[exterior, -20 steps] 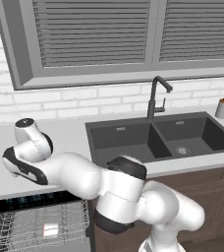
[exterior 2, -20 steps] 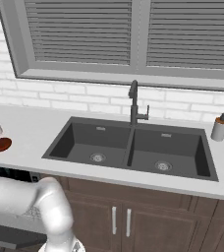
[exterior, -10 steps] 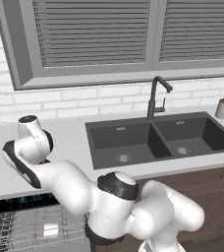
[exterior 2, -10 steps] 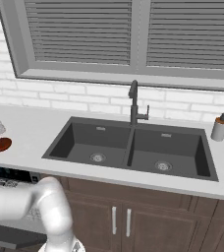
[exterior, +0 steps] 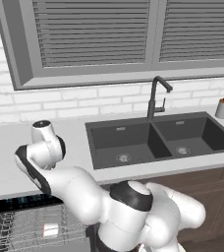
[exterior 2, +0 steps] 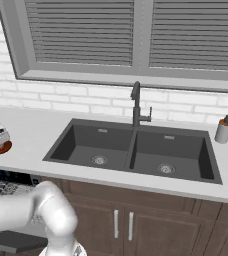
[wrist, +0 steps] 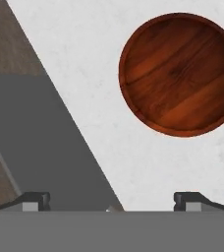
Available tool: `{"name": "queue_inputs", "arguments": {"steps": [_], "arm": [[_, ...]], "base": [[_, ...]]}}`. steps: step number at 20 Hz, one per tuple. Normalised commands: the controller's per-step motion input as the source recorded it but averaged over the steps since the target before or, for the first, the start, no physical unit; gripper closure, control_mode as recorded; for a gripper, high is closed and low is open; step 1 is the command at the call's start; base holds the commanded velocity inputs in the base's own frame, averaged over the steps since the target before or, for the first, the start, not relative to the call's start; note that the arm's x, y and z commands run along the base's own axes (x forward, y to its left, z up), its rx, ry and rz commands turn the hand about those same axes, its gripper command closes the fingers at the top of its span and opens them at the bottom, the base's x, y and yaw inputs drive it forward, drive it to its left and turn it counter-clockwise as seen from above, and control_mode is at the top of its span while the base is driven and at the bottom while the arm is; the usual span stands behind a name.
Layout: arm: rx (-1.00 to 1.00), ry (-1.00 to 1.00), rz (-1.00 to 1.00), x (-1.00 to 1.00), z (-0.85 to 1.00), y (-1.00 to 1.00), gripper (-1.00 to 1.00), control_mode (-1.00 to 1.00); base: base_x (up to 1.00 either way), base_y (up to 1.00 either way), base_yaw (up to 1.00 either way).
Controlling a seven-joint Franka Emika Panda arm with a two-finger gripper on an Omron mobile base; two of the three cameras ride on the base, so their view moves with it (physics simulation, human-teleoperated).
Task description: Pick up the cup and bowl from the counter, place them in the dishwasher, and close the dishwasher door.
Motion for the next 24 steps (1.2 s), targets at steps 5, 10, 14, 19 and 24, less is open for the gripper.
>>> {"name": "queue_inputs", "arguments": {"steps": [5,10,14,19,24], "arm": [[0.01,-0.01,-0.28,0.00,0.00,-0.37,-1.00,-1.00],[0.18,0.00,-0.40,-0.06,0.00,-0.25,-1.00,-1.00],[0.25,0.10,-0.26,-0.05,0.02,-0.14,-1.00,-1.00],[0.03,0.16,-0.27,0.05,0.00,0.00,-1.00,-1.00],[-0.03,0.21,-0.46,0.33,0.01,0.00,-1.00,-1.00]], "base": [[0.00,0.00,0.00],[0.00,0.00,0.00],[0.00,0.00,0.00],[0.00,0.00,0.00],[0.00,0.00,0.00]]}}
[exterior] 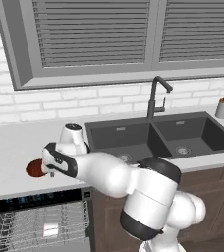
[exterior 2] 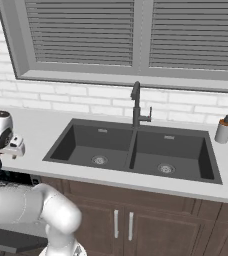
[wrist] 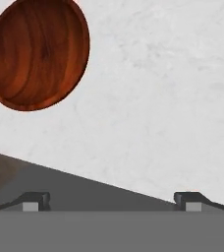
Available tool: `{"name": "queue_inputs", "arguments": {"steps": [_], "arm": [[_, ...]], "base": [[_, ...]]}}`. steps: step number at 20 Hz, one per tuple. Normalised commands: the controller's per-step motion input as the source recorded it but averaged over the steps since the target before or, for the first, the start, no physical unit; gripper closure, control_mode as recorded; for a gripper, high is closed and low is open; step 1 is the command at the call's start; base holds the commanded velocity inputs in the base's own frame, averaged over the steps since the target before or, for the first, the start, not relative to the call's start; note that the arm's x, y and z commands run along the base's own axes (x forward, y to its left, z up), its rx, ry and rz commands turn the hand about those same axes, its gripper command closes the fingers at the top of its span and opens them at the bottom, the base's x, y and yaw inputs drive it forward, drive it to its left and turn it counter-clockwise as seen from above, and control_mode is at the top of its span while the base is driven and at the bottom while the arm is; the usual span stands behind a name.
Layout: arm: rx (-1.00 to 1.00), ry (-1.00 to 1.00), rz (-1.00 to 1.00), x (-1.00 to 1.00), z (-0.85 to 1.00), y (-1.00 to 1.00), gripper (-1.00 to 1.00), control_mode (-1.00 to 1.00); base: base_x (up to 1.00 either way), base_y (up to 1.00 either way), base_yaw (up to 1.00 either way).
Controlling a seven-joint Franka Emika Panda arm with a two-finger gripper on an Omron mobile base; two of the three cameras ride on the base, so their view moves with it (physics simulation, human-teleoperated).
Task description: Pick up the cup and bowl from the counter, place them in the dishwasher, and close the dishwasher door.
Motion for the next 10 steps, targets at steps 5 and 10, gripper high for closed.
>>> {"name": "queue_inputs", "arguments": {"steps": [5,10], "arm": [[0.00,0.13,-0.23,0.43,0.07,0.00,-1.00,-1.00],[-0.02,0.06,0.00,0.57,0.00,0.10,-1.00,-1.00]], "base": [[0.00,0.00,0.00],[0.00,0.00,0.00]]}}
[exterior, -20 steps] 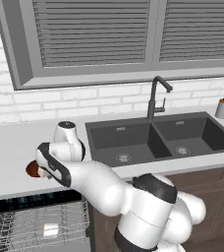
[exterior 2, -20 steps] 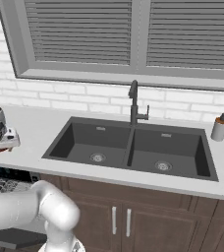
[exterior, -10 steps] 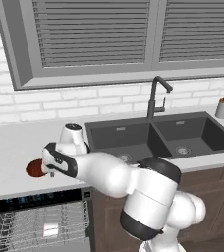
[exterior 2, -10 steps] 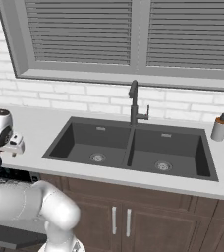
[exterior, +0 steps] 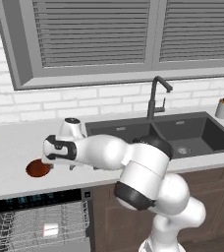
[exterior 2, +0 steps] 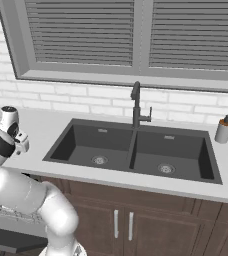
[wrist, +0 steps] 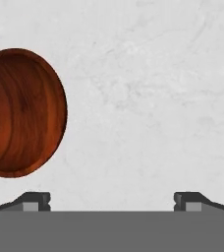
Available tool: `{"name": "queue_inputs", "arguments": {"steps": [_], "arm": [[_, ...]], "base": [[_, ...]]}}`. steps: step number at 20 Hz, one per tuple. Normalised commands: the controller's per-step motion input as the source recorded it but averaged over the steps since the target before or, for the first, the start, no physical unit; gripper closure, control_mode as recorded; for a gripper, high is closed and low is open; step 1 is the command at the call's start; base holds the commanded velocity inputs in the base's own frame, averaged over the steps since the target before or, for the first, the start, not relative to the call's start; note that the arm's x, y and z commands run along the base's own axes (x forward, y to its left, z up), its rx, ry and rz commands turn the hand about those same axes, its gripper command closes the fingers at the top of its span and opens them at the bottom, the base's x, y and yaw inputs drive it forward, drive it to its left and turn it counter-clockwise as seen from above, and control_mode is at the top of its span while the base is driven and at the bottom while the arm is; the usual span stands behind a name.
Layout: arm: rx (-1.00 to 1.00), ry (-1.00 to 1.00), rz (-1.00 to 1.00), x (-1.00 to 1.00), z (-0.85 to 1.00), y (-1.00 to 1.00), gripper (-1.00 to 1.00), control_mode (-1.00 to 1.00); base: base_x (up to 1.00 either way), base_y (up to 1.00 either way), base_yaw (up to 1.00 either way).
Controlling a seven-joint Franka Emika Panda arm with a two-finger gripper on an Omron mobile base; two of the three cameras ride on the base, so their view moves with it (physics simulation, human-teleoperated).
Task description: Pick up the cup and bowl from the counter, place them in the dishwasher, and close the dishwasher door.
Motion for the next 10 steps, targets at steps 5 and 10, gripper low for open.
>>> {"name": "queue_inputs", "arguments": {"steps": [5,10], "arm": [[-0.08,0.00,0.00,0.55,0.00,0.35,-1.00,-1.00],[-0.06,0.04,0.00,0.38,0.00,0.28,-1.00,-1.00]], "base": [[0.00,0.00,0.00],[0.00,0.00,0.00]]}}
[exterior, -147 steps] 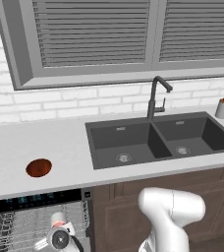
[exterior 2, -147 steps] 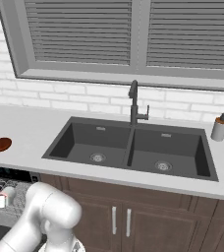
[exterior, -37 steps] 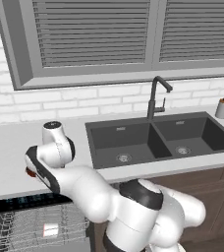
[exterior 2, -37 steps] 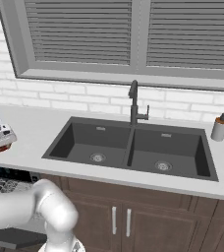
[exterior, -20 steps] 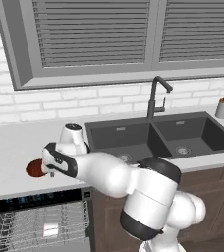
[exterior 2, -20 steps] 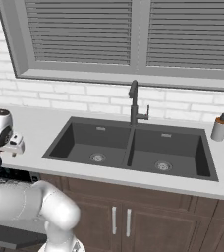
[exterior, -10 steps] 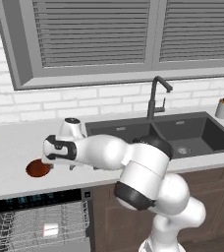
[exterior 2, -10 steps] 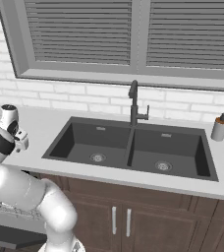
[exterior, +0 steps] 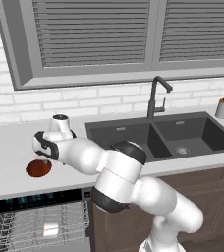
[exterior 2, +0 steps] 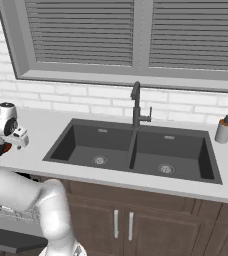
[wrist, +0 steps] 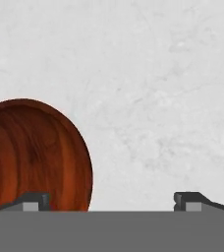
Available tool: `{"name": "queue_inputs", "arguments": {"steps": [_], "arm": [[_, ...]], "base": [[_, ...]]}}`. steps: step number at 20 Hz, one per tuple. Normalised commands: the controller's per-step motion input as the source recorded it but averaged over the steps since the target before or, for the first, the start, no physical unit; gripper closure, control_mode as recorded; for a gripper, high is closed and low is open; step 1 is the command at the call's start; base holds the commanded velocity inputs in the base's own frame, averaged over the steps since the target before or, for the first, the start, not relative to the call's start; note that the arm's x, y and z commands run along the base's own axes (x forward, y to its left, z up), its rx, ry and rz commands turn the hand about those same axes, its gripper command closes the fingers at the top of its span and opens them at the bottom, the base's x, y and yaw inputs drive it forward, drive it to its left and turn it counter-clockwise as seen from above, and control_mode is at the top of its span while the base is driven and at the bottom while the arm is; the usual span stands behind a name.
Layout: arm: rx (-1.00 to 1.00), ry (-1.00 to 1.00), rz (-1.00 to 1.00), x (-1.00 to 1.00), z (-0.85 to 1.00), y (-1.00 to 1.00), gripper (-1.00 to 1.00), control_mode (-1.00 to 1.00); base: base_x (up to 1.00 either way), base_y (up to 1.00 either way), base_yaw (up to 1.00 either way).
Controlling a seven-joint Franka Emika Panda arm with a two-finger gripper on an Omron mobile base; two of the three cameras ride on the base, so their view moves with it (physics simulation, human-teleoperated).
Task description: Pick up the cup and bowl from the counter, place them in the dishwasher, and close the dishwasher door.
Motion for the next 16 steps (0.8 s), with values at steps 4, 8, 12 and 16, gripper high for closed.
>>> {"name": "queue_inputs", "arguments": {"steps": [4,8,12,16], "arm": [[-0.05,0.09,0.00,0.33,0.00,0.19,-1.00,-1.00],[-0.05,0.03,0.00,0.10,-0.01,0.19,-1.00,-1.00],[-0.01,0.03,0.00,0.00,-0.08,0.18,-1.00,-1.00],[0.00,0.07,0.00,0.00,-0.17,0.13,-1.00,-1.00]], "base": [[0.00,0.00,0.00],[0.00,0.00,0.00],[0.00,0.00,0.00],[0.00,0.00,0.00]]}}
